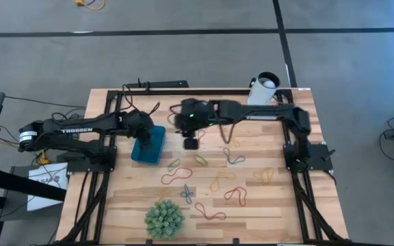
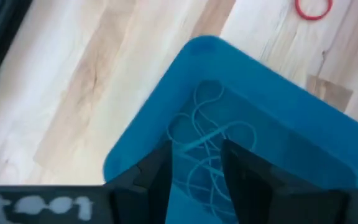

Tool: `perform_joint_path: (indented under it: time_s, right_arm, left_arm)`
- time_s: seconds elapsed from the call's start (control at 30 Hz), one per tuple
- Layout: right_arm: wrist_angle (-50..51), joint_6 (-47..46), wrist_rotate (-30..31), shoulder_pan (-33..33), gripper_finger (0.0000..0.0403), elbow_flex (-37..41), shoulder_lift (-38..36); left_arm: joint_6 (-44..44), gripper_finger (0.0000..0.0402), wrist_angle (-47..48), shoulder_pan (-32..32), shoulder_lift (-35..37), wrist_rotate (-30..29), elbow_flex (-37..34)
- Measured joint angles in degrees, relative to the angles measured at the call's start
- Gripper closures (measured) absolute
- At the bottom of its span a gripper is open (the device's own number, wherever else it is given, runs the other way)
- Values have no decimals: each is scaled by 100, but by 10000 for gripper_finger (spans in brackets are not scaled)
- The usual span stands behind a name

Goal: Pick and place items into bin
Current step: Put the blue rubber band into the blue bin

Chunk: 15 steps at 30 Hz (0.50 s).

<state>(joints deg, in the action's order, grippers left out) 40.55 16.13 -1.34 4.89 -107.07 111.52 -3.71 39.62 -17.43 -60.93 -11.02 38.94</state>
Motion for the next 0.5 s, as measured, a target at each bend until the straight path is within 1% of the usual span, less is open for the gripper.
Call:
perform_joint_path:
  time_s: [0.17, 0.3, 0.4, 0.5]
  right_arm:
    - [1694, -632, -2, 110, 294, 0, -893]
    - [2462, -1200, 11, 160, 294, 17, -1594]
    - [2375, -1309, 21, 111, 294, 492, -2163]
    - [1787, -1297, 2, 8, 294, 1552, -2838]
  left_arm:
    - [153, 274, 537, 0, 192, -88, 710]
    - [44, 274, 685, 18, 634, -159, 1433]
    - [428, 274, 279, 31, 1166, -214, 1654]
    - [642, 274, 130, 28, 1858, -226, 1607]
